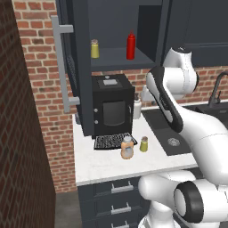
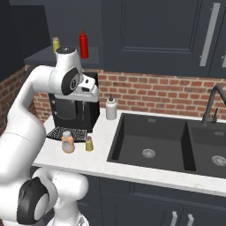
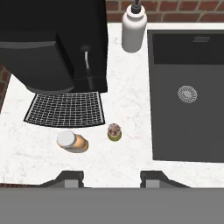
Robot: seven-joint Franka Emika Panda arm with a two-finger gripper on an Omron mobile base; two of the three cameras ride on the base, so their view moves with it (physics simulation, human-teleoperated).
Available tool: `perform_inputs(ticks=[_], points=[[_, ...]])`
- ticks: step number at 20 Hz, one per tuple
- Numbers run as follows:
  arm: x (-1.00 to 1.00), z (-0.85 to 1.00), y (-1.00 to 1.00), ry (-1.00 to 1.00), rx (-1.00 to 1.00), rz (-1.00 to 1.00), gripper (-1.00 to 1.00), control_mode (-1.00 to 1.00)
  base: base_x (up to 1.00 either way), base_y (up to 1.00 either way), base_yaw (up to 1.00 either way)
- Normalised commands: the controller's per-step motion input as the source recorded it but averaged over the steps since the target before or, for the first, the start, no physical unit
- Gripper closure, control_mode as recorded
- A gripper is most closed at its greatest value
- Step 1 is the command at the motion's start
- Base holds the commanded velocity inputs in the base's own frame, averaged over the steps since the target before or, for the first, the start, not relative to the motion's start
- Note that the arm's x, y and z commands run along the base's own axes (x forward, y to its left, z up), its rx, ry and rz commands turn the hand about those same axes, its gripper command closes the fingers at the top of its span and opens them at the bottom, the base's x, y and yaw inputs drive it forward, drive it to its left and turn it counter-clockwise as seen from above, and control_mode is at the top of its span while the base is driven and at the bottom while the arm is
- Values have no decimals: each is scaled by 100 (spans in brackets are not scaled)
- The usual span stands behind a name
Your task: Put the shaker and condiment bottle from the counter next to their counterparts in the cabinet.
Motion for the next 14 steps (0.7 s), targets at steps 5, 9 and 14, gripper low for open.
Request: perform_inputs(ticks=[5, 9, 14], points=[[0, 0, 0, 0, 0, 0, -100, -100, 0, 0, 0], [0, -9, 0, -8, 0, 0, -100, -100, 0, 0, 0], [-41, -27, -4, -3, 1, 0, -100, -100, 0, 0, 0]])
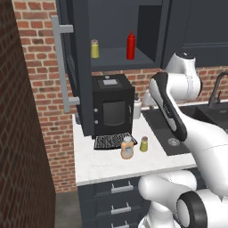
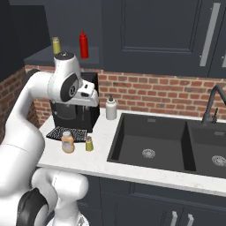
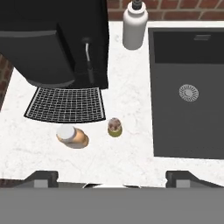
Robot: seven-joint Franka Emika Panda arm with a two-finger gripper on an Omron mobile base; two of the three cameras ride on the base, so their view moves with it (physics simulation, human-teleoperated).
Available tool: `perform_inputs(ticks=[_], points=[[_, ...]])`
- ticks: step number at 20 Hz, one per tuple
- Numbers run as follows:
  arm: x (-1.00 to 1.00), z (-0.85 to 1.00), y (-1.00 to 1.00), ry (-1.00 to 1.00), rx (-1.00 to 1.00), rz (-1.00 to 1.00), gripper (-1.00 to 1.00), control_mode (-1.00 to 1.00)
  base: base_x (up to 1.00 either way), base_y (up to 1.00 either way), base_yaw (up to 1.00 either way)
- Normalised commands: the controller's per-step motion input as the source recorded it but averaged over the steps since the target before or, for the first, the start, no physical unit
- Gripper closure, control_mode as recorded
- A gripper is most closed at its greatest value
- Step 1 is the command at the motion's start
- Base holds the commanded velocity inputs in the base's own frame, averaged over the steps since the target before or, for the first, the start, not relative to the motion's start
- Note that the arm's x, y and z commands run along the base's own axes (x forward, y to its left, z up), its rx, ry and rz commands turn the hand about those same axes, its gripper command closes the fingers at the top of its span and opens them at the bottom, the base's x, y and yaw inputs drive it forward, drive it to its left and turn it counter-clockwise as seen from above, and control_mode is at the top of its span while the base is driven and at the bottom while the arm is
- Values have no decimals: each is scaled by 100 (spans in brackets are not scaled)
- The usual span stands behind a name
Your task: Put the shaker and condiment bottle from the counter next to their counterparts in the cabinet.
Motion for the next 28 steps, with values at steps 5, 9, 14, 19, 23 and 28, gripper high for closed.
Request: perform_inputs(ticks=[5, 9, 14, 19, 23, 28], points=[[-39, -36, -30, 0, 5, 6, -100, -100, 0, 0, 0], [-24, -25, -51, 0, 15, 18, -100, -100, 0, 0, 0], [-25, -18, -67, 0, 22, 25, -100, -100, 0, 0, 0], [-15, -36, -30, 0, 9, 22, -100, -100, 0, 0, 0], [0, -28, -11, -3, 0, 6, -100, -100, 0, 0, 0], [2, -26, -26, -22, 0, 19, -100, -100, 0, 0, 0]])
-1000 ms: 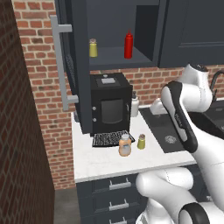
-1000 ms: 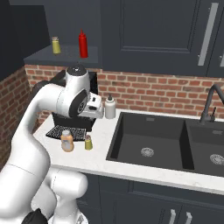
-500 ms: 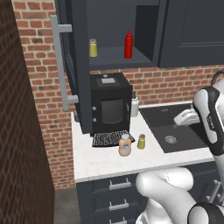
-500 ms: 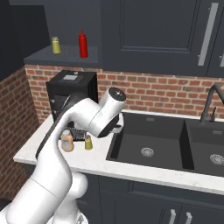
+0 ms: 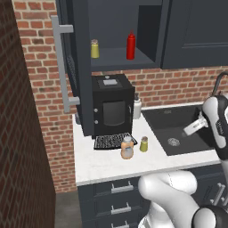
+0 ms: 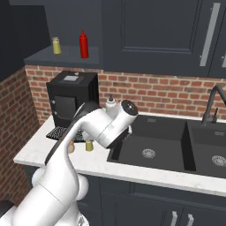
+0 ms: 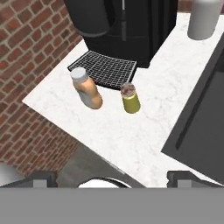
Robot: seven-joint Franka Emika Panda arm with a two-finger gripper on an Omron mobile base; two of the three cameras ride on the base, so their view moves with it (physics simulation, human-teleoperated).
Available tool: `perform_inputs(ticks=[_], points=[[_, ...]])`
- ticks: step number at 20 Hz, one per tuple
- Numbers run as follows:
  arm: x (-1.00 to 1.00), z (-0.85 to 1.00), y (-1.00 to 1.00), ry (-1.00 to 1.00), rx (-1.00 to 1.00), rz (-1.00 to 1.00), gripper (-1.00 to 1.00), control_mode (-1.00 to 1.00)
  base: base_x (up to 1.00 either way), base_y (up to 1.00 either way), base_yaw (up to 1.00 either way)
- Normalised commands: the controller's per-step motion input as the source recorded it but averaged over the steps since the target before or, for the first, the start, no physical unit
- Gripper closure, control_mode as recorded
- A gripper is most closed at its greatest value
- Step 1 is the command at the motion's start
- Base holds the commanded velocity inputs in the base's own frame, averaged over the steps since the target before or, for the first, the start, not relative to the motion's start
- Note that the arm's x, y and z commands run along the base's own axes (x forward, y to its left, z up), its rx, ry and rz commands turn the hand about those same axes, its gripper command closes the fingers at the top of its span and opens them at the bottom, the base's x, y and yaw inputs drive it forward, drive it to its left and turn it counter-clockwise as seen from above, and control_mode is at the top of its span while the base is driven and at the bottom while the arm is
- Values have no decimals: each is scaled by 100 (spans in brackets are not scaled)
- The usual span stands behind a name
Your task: Put the shaker and condiment bottle from the counter next to their counterparts in the cabinet.
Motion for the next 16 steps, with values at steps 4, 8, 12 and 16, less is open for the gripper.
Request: perform_inputs(ticks=[4, 8, 12, 16], points=[[3, -22, -9, -24, 1, 34, -100, -100, 0, 0, 0], [0, -21, 0, -7, 0, 29, -100, -100, 0, 0, 0], [10, -17, 14, -2, 0, 31, -100, -100, 0, 0, 0], [11, -4, 13, -8, 0, 30, -100, -100, 0, 0, 0]])
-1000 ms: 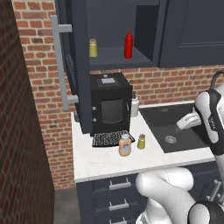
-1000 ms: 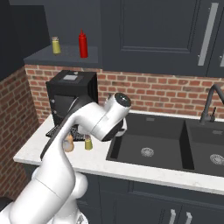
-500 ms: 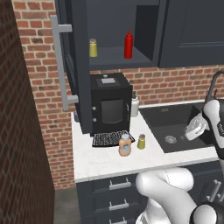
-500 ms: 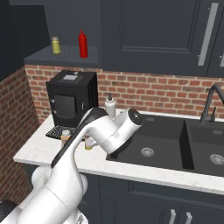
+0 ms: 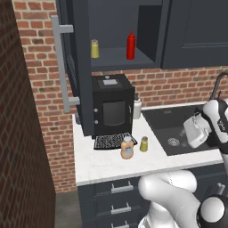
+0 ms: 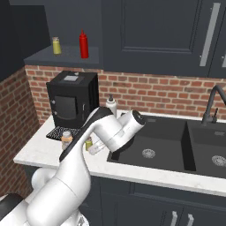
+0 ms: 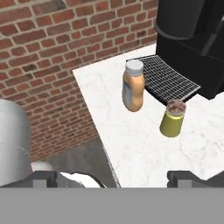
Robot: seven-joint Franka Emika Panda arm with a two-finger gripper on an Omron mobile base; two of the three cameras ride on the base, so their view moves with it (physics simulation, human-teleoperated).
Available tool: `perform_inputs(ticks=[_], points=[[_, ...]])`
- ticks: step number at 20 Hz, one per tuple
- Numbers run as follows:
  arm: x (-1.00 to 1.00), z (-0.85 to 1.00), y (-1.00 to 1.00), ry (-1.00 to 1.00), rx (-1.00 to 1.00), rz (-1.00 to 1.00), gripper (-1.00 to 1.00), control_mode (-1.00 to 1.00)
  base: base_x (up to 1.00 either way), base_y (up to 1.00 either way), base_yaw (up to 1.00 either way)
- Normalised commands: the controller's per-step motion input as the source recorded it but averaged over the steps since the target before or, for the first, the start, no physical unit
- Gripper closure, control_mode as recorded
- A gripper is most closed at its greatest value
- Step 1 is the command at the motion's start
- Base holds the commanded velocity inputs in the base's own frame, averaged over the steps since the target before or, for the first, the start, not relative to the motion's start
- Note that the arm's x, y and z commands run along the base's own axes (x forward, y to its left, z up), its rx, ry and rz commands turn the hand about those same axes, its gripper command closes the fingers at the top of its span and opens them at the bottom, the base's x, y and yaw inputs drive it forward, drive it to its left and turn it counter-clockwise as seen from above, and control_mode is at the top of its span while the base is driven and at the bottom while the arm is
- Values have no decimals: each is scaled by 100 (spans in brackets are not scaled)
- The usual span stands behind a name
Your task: Put the shaker and condiment bottle from the counter next to their counterparts in the cabinet.
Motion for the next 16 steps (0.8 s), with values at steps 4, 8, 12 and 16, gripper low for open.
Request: perform_inputs(ticks=[4, 8, 12, 16], points=[[10, -14, 7, -18, 0, 25, -100, -100, 0, 0, 0], [12, -20, 14, -14, 1, 17, -100, -100, 0, 0, 0], [3, -12, 15, 0, 0, 9, -100, -100, 0, 0, 0], [14, -19, 20, 0, 4, 1, -100, -100, 0, 0, 0]])
